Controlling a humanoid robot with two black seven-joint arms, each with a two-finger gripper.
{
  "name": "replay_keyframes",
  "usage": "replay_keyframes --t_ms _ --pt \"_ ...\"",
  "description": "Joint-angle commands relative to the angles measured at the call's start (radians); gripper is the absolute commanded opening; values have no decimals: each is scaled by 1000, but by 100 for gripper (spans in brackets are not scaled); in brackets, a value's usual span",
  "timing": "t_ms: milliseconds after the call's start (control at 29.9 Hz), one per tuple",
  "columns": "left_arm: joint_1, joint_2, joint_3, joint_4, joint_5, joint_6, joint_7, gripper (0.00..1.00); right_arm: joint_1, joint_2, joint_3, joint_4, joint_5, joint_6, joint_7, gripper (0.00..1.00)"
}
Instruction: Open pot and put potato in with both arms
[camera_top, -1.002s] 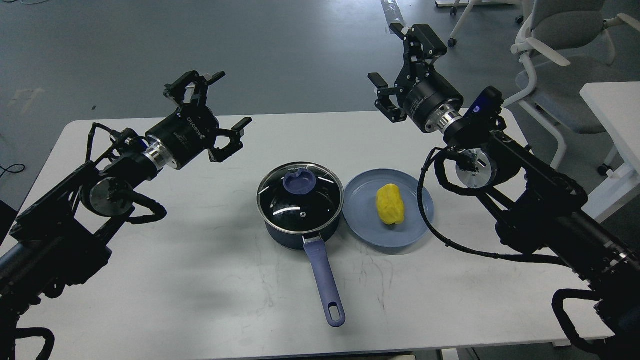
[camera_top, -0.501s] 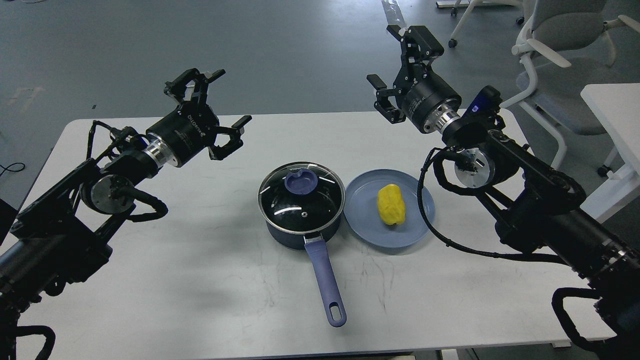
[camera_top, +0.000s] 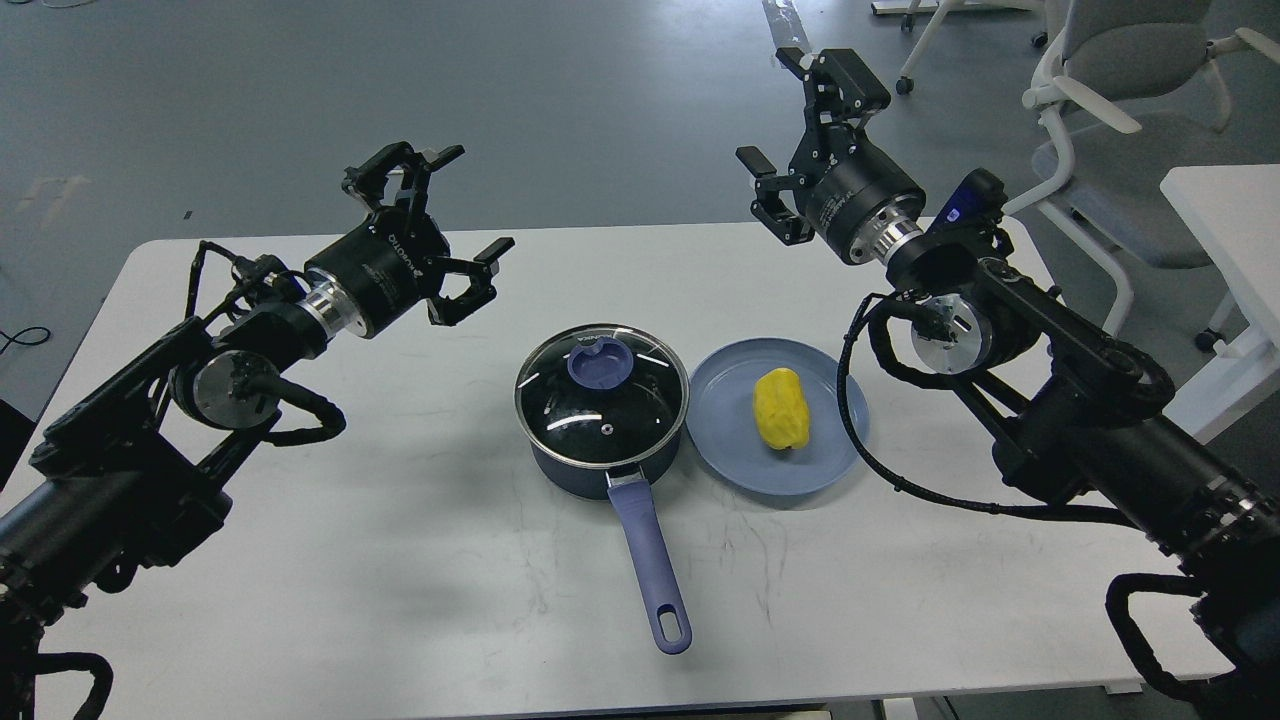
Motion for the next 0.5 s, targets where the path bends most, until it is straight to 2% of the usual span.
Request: replay_keyframes --t_ms 0,367,434,468 --pt "0 5 -1 -9 3 3 -1 98 0 0 -3 -1 0 0 0 100" --pt "4 25 0 -10 20 11 -12 98 0 0 -5 -1 -2 0 0 100" --pt "-12 28 -1 -22 105 49 -24 98 -1 0 -5 -1 -2 -2 0 100" --pt "-25 36 -1 -36 225 101 -50 98 -3 0 -5 0 0 -3 0 100"
